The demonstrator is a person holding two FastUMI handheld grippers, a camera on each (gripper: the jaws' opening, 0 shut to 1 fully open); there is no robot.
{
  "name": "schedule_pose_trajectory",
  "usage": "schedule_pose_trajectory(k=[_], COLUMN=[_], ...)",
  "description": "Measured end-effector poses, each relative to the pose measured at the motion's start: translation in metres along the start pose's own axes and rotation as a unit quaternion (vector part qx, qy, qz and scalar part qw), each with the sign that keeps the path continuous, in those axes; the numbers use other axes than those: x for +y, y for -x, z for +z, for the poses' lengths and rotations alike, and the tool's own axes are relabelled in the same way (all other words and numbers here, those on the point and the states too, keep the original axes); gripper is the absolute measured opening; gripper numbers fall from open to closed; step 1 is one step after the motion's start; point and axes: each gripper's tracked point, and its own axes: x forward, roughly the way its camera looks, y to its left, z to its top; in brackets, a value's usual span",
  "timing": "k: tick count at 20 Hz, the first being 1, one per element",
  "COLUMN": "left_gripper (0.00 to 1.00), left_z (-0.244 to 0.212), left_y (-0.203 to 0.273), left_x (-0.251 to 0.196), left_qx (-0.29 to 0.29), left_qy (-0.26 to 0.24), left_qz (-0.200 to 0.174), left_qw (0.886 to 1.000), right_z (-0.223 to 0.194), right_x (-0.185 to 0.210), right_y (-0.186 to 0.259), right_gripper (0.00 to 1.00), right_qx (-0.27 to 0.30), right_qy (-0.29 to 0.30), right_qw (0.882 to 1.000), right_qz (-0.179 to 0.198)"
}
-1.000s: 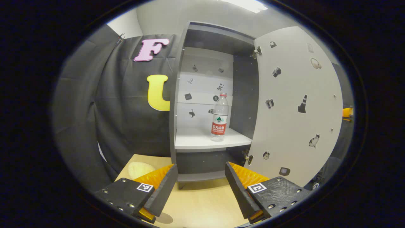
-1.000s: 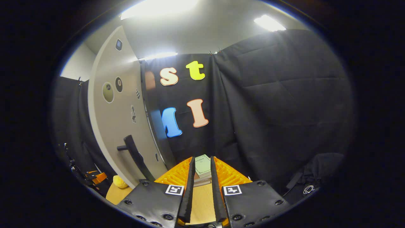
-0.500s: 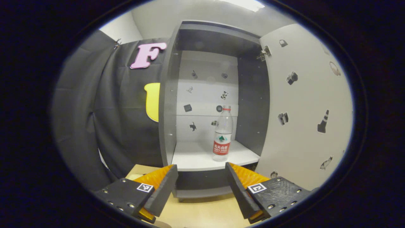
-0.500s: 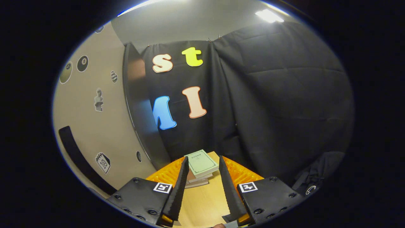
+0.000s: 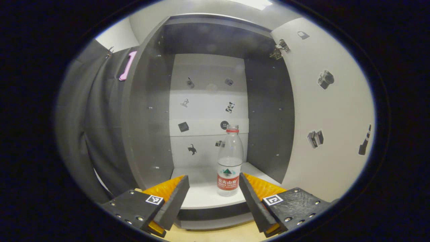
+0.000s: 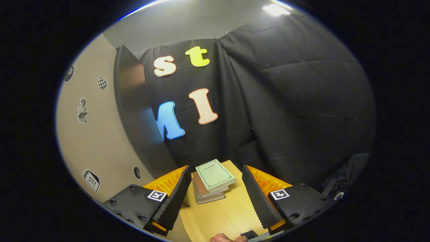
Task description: Open the cabinet door with the right hand, grasp the bottle in the cabinet with the left hand and place it on the coaster, then close the cabinet door with the right hand.
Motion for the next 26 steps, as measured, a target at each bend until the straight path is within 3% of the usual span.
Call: schedule_pose_trajectory(k=[3,8,9,11,13,16,19,24,26], left_gripper=[0.89,0.95,0.88,0.92,0.88,0.95,0.88,0.91,0.8], left_z=[-0.001,-0.01,-0.012,-0.014,-0.015,-0.017,-0.024,-0.027,-0.026], left_y=[-0.025,-0.062,-0.069,-0.082,-0.095,-0.108,-0.117,-0.124,-0.123], left_x=[-0.014,-0.027,-0.029,-0.029,-0.031,-0.031,-0.036,-0.04,-0.037], left_qx=[0.0,0.011,0.011,0.011,0.009,0.009,0.015,0.016,0.017], left_qy=[0.002,0.0,0.001,0.002,0.007,0.014,0.021,0.017,0.013], left_qz=[-0.023,-0.032,-0.036,-0.038,-0.045,-0.047,-0.054,-0.063,-0.06], left_qw=[1.0,0.999,0.999,0.999,0.999,0.999,0.998,0.998,0.998], right_z=[-0.007,-0.009,-0.01,-0.013,-0.018,-0.021,-0.021,-0.026,-0.029], right_x=[-0.007,-0.014,-0.013,-0.016,-0.018,-0.022,-0.022,-0.024,-0.022], right_y=[-0.007,-0.019,-0.019,-0.021,-0.022,-0.024,-0.026,-0.032,-0.033], right_gripper=[0.96,0.97,0.97,0.96,0.97,0.97,0.97,0.97,0.97], right_qx=[0.002,0.005,0.005,0.013,0.024,0.033,0.035,0.044,0.047], right_qy=[-0.002,0.012,0.012,0.01,0.012,0.018,0.003,0.014,0.014], right_qw=[1.0,1.0,1.0,0.999,0.999,0.998,0.998,0.998,0.998], right_qz=[-0.006,-0.025,-0.025,-0.028,-0.034,-0.044,-0.047,-0.05,-0.045])
